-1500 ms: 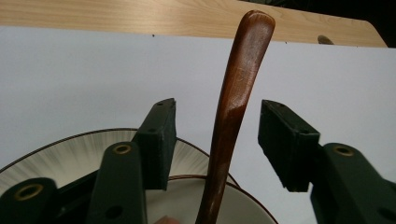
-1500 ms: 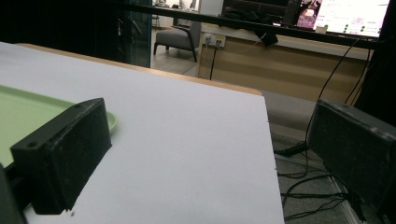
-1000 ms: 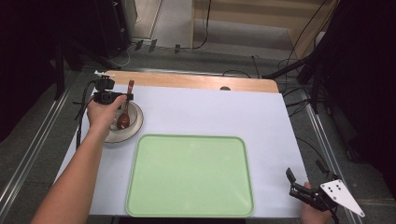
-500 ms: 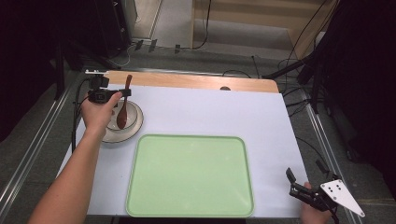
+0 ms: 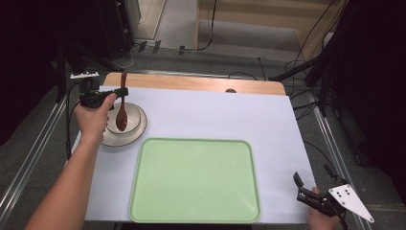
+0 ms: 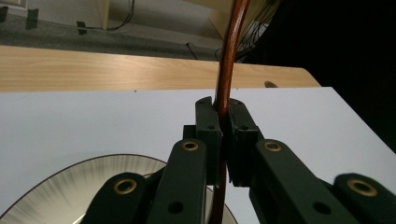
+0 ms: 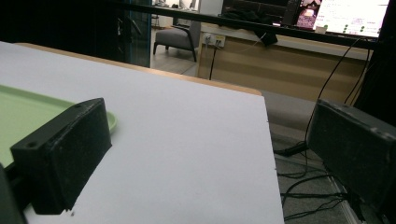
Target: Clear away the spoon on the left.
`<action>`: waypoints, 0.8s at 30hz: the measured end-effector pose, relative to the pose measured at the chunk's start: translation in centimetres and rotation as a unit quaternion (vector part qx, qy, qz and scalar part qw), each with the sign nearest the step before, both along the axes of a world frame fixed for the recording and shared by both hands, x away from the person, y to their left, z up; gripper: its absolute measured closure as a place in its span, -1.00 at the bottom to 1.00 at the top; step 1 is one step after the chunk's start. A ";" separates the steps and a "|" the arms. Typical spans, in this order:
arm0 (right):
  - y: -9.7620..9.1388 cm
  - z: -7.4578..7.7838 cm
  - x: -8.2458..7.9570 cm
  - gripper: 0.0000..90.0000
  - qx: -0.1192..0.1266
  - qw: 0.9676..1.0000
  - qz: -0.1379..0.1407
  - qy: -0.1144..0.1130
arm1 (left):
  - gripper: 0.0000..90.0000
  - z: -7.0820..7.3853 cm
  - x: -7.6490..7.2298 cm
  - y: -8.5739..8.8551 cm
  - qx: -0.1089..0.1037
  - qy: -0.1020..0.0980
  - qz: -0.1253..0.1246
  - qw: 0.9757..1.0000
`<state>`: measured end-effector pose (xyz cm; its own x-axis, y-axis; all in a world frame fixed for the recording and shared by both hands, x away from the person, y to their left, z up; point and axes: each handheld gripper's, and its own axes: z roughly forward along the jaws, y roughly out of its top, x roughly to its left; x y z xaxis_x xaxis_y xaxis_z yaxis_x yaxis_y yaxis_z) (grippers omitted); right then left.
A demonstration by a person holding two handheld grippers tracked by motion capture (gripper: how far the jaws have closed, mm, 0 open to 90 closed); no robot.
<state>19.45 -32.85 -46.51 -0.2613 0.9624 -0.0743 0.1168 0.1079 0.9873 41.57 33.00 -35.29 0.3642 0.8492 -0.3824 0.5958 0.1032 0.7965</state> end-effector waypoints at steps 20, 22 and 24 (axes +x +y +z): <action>0.0 0.0 0.0 -1.00 0.001 1.000 0.000 0.000 | 0.91 1.8 -3.7 -0.2 -0.024 -0.044 -0.020 0.999; 0.0 0.0 0.0 -1.00 0.001 1.000 0.000 0.000 | 0.91 1.7 -3.9 -0.3 -0.024 -0.045 -0.020 0.998; 0.0 0.0 0.0 -1.00 0.001 1.000 -0.001 0.000 | 0.90 1.8 -4.6 -0.8 -0.024 -0.051 -0.028 0.998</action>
